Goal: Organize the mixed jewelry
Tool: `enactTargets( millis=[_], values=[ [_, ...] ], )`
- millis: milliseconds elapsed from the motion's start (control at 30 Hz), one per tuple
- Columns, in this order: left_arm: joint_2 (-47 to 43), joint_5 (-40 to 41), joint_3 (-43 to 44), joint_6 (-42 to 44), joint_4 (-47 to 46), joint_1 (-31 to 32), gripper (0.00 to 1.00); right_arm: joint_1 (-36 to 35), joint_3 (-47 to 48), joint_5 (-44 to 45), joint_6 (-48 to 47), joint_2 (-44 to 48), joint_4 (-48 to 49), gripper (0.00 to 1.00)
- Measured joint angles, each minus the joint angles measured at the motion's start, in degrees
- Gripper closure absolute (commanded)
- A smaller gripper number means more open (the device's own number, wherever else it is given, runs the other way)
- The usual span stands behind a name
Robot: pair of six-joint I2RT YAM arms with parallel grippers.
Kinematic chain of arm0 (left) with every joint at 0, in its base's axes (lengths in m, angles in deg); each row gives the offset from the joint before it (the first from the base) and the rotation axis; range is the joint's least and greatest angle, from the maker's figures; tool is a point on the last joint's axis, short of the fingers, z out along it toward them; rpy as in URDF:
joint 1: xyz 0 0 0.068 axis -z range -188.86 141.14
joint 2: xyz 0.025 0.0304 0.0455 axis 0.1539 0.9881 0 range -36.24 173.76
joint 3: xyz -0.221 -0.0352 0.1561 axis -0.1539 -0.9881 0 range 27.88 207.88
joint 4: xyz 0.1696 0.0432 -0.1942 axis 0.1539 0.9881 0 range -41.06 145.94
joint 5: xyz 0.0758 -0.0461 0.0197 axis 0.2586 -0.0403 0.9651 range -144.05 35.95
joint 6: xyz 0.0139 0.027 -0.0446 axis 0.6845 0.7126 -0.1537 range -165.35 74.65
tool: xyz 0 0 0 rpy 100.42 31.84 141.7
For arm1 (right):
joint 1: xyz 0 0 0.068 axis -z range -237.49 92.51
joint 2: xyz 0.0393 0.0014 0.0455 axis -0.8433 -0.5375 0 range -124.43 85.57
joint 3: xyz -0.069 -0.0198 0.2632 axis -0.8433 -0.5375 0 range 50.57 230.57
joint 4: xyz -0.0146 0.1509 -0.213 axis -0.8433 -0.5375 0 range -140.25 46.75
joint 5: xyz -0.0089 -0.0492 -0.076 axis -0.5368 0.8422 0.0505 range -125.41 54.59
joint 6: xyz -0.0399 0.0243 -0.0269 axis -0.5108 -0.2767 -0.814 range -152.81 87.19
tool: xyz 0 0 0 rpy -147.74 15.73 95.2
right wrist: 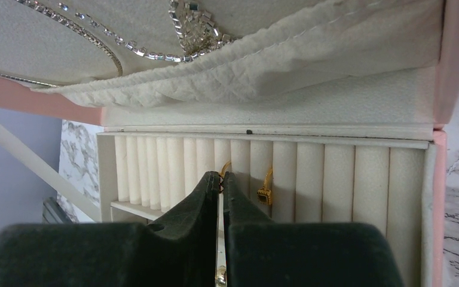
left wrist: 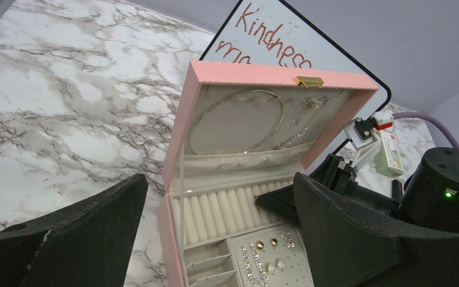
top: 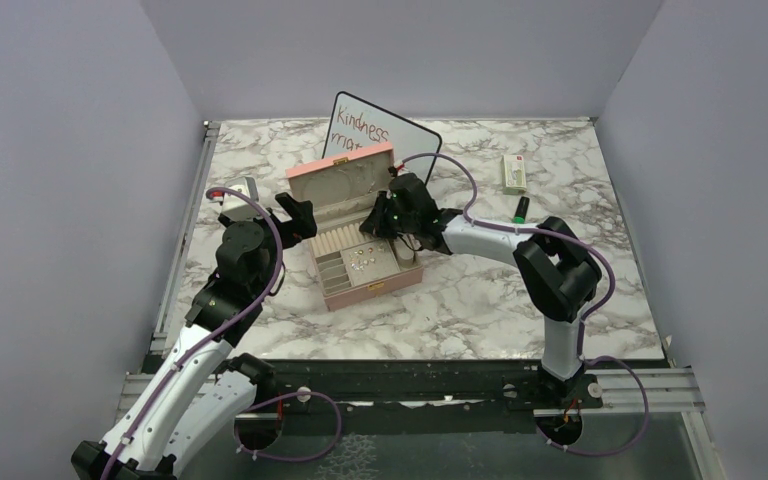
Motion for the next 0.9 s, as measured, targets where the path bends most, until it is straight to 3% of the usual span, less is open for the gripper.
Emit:
enactTargets(
  millis=[533,900],
  values=[
    [0.0,0.0,0.0,0.0,0.0,0.0,0.08,-0.2,1.7,2.0,0.5,-0.9,-2.9,0.91],
    [0.0,0.0,-0.1,-0.1,0.0,0.0,0.08,-0.6,2.4,2.5,2.0,0.1,-4.2,0.63]
  ],
)
